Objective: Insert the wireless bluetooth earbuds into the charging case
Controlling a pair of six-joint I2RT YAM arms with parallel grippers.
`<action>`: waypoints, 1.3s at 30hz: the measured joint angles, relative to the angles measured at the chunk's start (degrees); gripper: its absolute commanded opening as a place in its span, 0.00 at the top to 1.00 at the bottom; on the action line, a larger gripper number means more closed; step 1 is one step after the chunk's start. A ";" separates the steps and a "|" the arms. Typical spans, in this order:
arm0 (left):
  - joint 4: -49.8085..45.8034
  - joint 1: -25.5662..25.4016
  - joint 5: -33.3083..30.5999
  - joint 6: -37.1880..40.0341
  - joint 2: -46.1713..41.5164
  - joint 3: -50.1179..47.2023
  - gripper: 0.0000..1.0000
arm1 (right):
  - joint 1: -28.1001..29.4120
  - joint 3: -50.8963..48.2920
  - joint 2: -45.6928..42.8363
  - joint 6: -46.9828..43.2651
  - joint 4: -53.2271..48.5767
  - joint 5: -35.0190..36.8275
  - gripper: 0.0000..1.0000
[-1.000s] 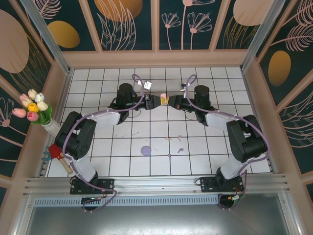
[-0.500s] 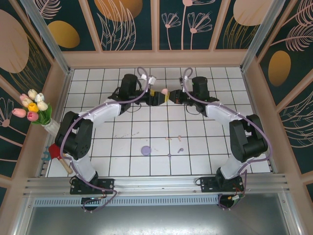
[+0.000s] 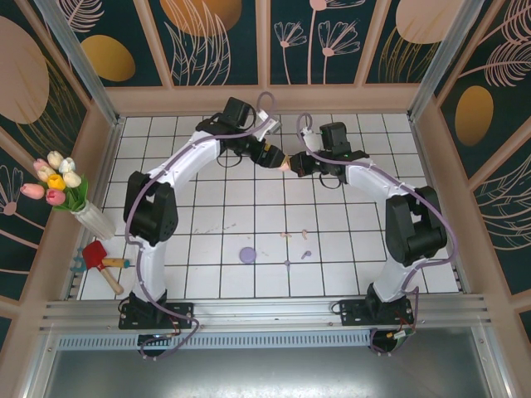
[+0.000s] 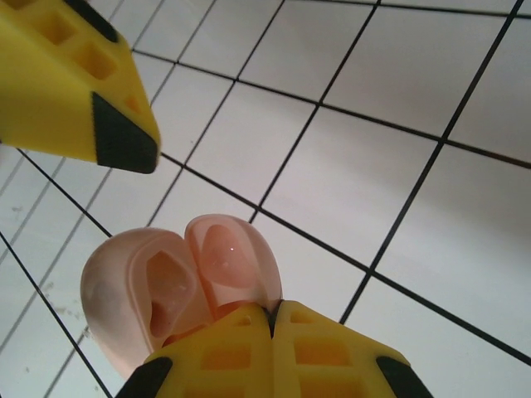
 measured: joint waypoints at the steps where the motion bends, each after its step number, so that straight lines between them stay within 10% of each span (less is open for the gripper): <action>1: -1.57 0.00 0.02 0.90 0.61 0.61 0.29 | 0.00 0.00 0.09 -0.42 -0.48 0.02 1.00; 39: -12.11 0.42 9.86 8.81 4.42 3.04 0.56 | 1.97 0.02 0.07 -4.20 -2.91 -1.01 1.00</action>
